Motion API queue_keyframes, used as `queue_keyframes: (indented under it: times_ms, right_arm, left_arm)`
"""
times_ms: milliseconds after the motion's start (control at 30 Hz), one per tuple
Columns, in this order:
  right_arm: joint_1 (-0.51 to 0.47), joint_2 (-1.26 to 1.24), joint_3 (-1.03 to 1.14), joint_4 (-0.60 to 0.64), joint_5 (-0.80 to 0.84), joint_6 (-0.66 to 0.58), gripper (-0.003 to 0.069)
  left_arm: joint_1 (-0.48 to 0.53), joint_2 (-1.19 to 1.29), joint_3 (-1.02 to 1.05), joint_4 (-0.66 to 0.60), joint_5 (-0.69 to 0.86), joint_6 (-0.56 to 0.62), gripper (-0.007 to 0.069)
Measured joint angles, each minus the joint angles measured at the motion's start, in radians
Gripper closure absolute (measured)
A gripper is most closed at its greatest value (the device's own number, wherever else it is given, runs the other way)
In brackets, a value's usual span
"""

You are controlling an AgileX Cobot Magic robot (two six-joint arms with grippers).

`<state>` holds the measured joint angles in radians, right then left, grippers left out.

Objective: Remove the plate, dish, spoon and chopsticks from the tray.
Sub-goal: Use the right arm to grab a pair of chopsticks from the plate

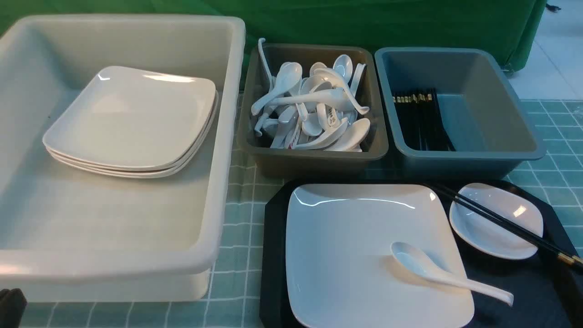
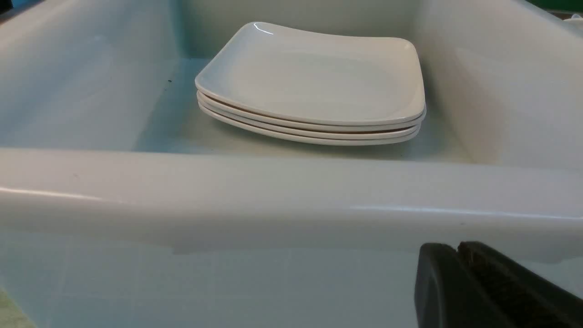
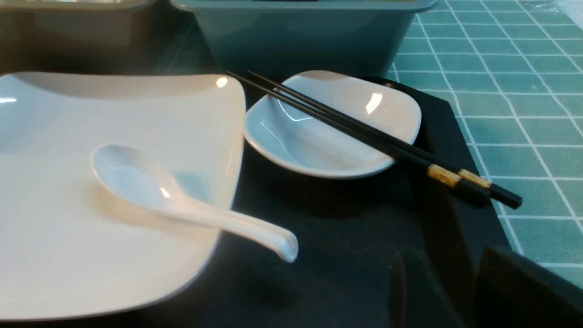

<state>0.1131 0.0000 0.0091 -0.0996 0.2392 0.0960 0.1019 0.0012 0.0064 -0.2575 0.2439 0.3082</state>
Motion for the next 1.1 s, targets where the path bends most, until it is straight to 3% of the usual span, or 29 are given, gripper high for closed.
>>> queue_keyframes:
  times_ms: [667,867,967,1033,1100]
  right_arm:
    - [0.0,0.0,0.0,0.0,0.0,0.0,0.0419]
    - [0.0,0.0,0.0,0.0,0.0,0.0,0.0419]
    - [0.0,0.0,0.0,0.0,0.0,0.0,0.0419]
    - [0.0,0.0,0.0,0.0,0.0,0.0,0.0419]
    - [0.0,0.0,0.0,0.0,0.0,0.0,0.0419]
  left_arm:
    - [0.0,0.0,0.0,-0.007,-0.054,-0.004,0.0608]
    - [0.0,0.0,0.0,-0.395,-0.25,-0.248,0.0608]
    - [0.0,0.0,0.0,-0.458,-0.311,-0.308,0.0608]
    - [-0.003,0.0,-0.016,-0.454,-0.272,-0.308,0.0608]
    - [-0.031,0.012,-0.123,-0.412,-0.111,-0.26,0.0608]
